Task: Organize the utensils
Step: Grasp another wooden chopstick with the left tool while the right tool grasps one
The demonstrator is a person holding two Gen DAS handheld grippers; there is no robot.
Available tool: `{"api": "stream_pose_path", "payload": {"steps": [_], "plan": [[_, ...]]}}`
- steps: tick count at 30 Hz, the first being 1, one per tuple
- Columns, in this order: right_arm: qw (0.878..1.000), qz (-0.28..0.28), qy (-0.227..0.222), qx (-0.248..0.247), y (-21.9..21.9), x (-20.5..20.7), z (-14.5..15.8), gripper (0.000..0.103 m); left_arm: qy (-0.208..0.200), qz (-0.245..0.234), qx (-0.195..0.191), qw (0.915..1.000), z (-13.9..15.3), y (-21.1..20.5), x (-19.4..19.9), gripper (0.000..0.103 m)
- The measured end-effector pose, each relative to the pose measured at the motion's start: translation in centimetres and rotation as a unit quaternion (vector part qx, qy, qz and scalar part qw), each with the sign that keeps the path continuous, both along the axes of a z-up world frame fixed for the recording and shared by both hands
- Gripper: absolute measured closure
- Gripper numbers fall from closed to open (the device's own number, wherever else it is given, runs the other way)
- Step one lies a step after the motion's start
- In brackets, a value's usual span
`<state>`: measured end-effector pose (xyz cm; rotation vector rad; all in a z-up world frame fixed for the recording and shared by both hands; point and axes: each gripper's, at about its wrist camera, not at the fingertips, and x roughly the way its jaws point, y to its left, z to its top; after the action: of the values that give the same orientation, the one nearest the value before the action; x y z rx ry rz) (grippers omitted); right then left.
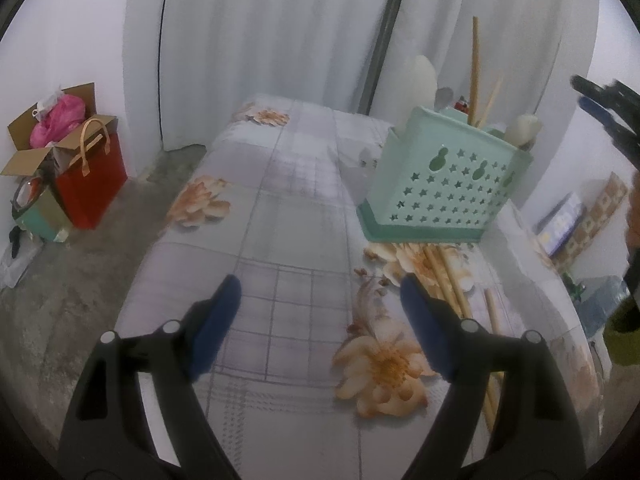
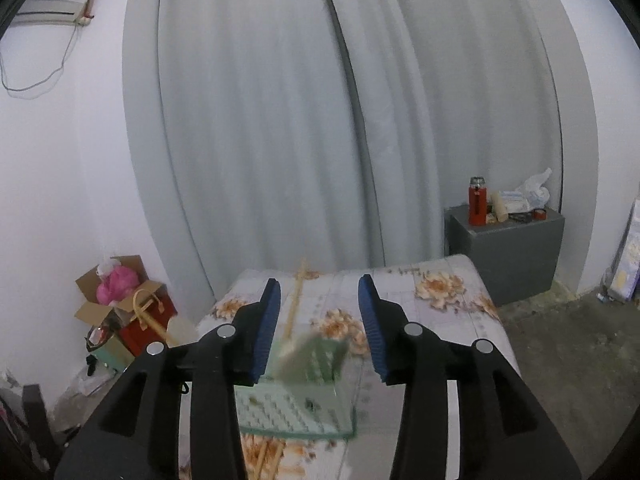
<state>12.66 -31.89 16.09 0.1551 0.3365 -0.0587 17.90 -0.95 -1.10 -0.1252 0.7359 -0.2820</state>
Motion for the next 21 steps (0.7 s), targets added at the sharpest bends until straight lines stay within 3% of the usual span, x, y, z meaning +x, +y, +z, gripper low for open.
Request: {"api": "stream_pose_path", "payload": {"steps": [4,13,19,21], "plan": [[0.999,0.004,0.033,0.024,-0.8,-2.4,-1.8,0.062,0.004,-0.007,0.001,1.0,-0.2,-0.5,-0.1,0.026],[0.976,0.025,0.191,0.098,0.2,-5.2,-12.4,0.062,0.046,-0.06,-0.015,0.997,-1.2,-3.5,-0.1,0.027],[0.961,0.029,0.238,0.135,1.0,-6.3,-16.2,0.062,0.113,-0.111,-0.053,0.986,-3.0,-6.4,1.3,0.057],[0.96,0.028,0.239,0.139,0.9,-6.6,-16.5,0.062,0.131,-0.119,-0.051,0.9828,-3.7,-7.4,1.8,0.061]]}}
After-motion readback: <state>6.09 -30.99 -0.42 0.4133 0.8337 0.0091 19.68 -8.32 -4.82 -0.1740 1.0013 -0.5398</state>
